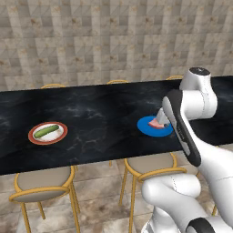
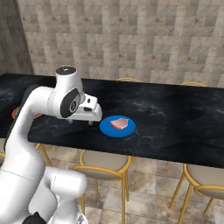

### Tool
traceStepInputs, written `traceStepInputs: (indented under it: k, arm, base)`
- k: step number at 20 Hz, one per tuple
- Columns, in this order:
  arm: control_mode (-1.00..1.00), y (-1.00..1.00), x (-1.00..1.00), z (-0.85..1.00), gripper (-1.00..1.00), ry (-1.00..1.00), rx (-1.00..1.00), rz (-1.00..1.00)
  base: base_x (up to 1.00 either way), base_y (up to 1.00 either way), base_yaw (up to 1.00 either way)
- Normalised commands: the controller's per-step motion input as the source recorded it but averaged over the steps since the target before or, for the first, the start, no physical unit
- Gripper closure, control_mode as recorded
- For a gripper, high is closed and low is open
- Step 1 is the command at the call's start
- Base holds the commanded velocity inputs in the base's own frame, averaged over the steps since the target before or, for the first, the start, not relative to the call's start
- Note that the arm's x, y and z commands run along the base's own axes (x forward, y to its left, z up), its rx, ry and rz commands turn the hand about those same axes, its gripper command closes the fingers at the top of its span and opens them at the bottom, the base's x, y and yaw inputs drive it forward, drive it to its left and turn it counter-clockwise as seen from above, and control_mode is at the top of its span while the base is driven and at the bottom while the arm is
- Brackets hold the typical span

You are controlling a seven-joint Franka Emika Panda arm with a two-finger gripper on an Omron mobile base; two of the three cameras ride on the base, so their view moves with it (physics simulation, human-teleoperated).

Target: Transport the steak and cucumber to the fridge. Place the steak on the rack containing meat and place the cucumber on the rack containing the vegetable, ensuring meats and vegetables are on different racks.

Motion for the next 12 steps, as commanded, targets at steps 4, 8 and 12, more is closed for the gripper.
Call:
traceStepInputs:
  k: [4,8,12]
  arm:
    - [-1.0,-0.48,0.05,-0.15,-1.0,0.07,0.0,-0.03]
    - [-1.0,-0.47,0.06,-0.1,-1.0,0.09,0.0,-0.03]
    - [-1.0,-0.35,0.13,-0.01,-1.0,0.08,0.0,-0.02]
  base:
    - [0.0,0.0,0.0]
    - [0.0,0.0,0.0]
    - [0.0,0.0,0.0]
